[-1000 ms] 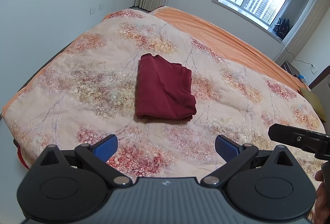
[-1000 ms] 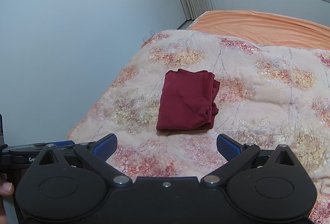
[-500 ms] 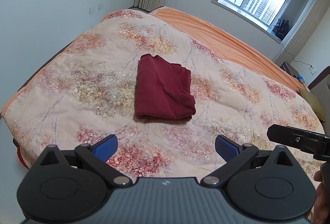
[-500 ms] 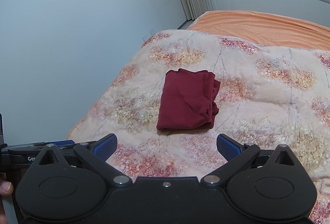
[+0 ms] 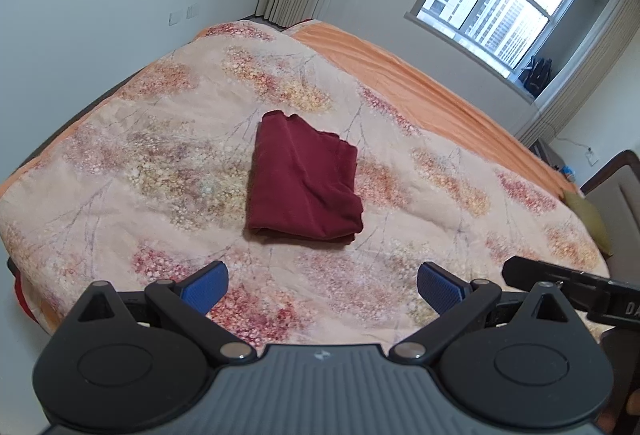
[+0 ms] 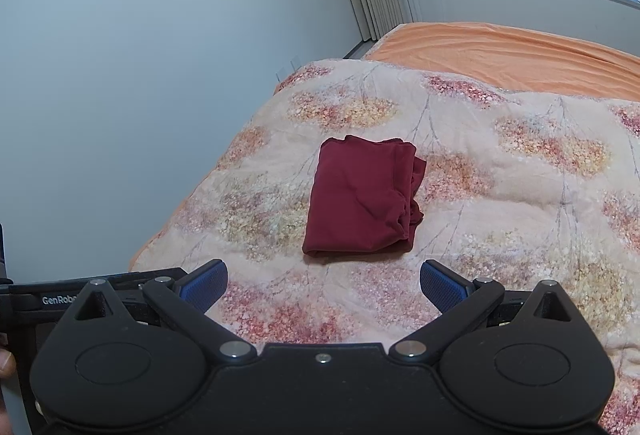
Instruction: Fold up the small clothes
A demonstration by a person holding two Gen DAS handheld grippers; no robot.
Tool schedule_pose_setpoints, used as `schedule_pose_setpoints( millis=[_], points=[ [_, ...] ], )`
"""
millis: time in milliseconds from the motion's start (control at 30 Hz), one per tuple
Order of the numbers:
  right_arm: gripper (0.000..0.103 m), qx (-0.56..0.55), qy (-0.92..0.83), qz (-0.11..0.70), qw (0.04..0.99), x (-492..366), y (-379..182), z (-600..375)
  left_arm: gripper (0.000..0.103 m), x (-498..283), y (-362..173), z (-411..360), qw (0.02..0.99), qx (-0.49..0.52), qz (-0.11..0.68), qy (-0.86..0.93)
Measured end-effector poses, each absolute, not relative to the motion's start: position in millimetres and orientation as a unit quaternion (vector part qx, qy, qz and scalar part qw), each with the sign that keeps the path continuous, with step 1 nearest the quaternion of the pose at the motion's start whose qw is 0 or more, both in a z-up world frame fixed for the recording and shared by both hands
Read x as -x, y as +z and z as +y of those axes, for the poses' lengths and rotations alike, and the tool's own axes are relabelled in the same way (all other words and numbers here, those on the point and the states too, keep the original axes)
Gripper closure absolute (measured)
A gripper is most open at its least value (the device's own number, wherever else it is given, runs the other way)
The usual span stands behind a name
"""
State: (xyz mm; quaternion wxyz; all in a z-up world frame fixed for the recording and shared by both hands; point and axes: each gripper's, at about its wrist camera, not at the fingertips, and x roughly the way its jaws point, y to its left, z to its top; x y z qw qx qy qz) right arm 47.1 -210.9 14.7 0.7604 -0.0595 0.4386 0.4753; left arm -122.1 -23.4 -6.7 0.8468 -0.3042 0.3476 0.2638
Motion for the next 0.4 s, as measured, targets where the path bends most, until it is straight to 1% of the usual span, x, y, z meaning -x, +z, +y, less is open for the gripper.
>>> schedule_pose_setpoints(
  millis=[233,400],
  points=[
    [0.001,0.059,0.476,0.437,0.76,-48.6,15.6,-210.2,0.0,121.4,2.2,-27.7,0.857,0.278,0.333,0.279],
    [0.001,0.057,0.477,0.437,0.76,-49.1,15.7,-209.5,0.0,117.9,0.0,-24.7,0.853,0.277,0.341,0.28]
  ],
)
